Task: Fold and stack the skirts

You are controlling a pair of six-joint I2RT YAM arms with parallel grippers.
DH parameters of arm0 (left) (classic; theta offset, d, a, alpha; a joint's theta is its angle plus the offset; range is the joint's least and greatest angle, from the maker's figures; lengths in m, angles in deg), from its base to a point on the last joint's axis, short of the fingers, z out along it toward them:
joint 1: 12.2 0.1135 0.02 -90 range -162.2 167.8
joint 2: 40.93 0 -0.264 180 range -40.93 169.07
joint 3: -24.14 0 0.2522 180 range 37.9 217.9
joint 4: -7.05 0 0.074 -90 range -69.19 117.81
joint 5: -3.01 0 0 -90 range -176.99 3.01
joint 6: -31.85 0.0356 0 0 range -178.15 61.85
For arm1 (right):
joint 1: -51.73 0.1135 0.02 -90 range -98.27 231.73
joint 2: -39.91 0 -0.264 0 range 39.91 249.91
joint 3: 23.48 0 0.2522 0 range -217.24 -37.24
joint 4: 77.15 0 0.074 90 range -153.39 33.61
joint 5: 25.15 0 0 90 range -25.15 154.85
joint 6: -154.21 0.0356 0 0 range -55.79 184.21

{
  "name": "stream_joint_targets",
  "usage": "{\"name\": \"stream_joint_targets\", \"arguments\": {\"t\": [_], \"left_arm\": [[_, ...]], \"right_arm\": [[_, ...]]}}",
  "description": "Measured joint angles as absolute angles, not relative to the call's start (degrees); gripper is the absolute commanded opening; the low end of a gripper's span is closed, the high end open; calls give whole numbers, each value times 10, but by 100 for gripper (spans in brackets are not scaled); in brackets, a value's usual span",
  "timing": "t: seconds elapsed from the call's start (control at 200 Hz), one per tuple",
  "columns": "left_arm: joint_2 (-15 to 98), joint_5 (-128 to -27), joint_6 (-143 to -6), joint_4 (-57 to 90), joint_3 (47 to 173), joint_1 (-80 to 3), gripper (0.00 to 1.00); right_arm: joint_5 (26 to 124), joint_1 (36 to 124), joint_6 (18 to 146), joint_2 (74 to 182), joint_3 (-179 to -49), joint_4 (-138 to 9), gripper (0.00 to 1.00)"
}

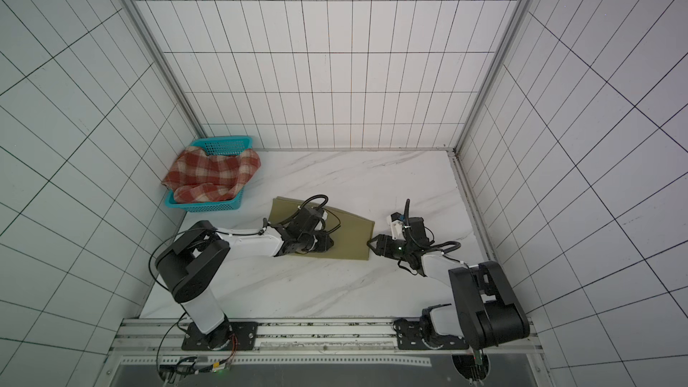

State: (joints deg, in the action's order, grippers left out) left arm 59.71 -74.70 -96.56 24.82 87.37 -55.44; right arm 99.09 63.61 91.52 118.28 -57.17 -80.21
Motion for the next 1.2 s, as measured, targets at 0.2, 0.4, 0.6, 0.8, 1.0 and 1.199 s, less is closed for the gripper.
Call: {"name": "stream_joint_targets", "arguments": {"t": [0.2,0.4,0.6,0.8,1.0,1.199], "left_arm": [[601,-743,-972,240,874,-556,17],[603,-741,-976,234,874,-558,17],[605,-740,-978,231,874,-563,17],[613,-738,-979,227,882,-568,17],[620,-736,-981,220,886,-573,17],[627,-735,-982,218,893,-576,17]], "right_arm": [[1020,636,934,1213,-565,-861,60],[1032,636,944,1229,-563,-889,60],[1040,639,955,1250,-563,-918,59],[1049,645,969,1272,-563,-953,58],[1051,653,978,1284,-564,-976,58],[1051,662,986,1298,-565,-996,57]]}}
